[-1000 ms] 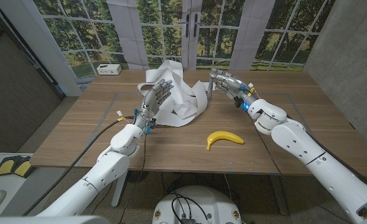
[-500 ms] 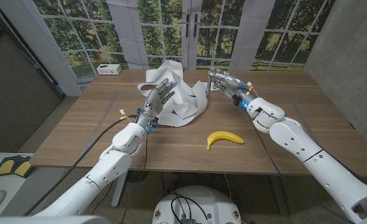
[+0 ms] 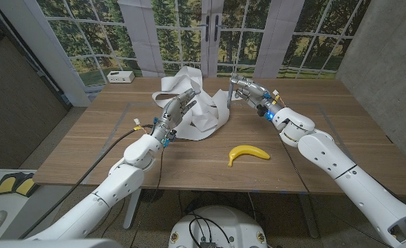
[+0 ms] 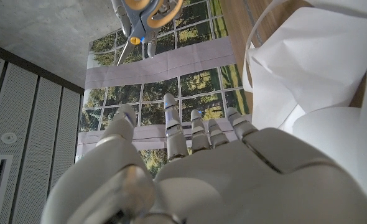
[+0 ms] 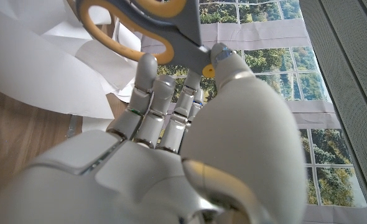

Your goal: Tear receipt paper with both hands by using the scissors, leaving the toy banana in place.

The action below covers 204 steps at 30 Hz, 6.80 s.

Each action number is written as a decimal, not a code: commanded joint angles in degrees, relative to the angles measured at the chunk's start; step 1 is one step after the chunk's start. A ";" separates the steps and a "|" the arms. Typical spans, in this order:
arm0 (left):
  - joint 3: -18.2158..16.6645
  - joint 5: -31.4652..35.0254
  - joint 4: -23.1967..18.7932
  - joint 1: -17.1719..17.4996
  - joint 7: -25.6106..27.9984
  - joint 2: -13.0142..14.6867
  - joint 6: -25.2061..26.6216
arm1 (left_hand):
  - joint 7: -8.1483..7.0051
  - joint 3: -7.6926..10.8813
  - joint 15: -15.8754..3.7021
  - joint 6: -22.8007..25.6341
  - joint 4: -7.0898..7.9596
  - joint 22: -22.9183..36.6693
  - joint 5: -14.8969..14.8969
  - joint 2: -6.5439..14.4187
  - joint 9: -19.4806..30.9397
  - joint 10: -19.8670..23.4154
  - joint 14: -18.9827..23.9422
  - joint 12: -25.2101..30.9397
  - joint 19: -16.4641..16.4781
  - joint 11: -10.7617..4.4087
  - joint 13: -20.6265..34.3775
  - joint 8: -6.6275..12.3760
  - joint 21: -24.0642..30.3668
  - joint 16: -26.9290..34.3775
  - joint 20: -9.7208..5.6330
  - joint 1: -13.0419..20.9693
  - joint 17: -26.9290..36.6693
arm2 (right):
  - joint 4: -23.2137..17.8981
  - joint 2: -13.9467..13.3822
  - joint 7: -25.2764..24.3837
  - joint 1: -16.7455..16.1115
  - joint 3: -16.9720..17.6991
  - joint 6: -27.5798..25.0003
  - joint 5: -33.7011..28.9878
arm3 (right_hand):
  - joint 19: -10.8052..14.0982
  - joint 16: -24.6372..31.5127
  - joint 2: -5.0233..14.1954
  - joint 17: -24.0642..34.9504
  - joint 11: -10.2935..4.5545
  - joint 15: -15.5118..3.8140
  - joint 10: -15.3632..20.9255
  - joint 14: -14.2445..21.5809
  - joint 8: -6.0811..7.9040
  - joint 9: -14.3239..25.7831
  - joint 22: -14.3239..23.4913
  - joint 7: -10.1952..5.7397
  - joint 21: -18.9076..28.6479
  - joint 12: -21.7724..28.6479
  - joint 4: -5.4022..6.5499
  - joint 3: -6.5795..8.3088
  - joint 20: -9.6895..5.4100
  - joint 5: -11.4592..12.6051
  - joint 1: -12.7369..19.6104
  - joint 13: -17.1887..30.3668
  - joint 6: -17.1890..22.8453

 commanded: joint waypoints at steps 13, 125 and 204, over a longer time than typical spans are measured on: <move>0.34 8.62 -6.16 -0.05 5.83 5.05 5.28 | -2.79 4.54 0.49 -1.26 -0.09 0.13 1.65 0.86 1.14 -2.19 -2.22 1.05 -0.96 -2.96 -0.06 0.50 0.28 0.51 2.33 14.88 -0.04 | -0.45 -0.74 1.14 -0.14 0.21 -0.57 1.38 | 0.17 0.54 4.72 0.15 -2.53 -7.36 2.46 0.08 0.07 0.31 -0.75 -0.12 0.28 2.83 0.21 0.20 -8.53 0.21 4.18 -0.01 -0.01; 5.48 7.21 -2.35 -5.44 -1.84 3.31 6.34 | 0.98 -1.64 -2.12 6.83 2.52 0.30 -0.01 -1.66 0.89 -1.66 -3.54 2.26 -1.62 -6.28 0.35 1.35 0.40 0.71 0.00 15.94 0.06 | 0.55 0.33 3.29 2.79 -2.09 -4.40 3.60 | -0.38 3.27 5.45 0.22 -2.41 -7.37 0.73 -0.32 2.22 0.55 -3.25 -1.98 1.08 0.60 0.01 0.40 -8.87 -2.56 4.00 -2.49 5.16; 6.82 9.85 -3.04 -5.86 -1.54 3.50 7.11 | 0.33 -4.35 -5.89 12.13 2.13 0.28 -0.04 -0.40 0.56 10.48 4.35 6.86 -0.33 -9.34 1.48 0.46 0.87 2.74 -0.30 17.66 0.19 | -2.53 0.44 3.76 3.61 -5.35 -5.33 1.00 | -0.80 5.32 5.90 0.22 -2.73 -7.30 0.93 -0.25 4.34 1.65 -2.32 -4.36 1.03 -2.24 0.03 1.26 -8.93 -4.79 3.84 -1.97 10.64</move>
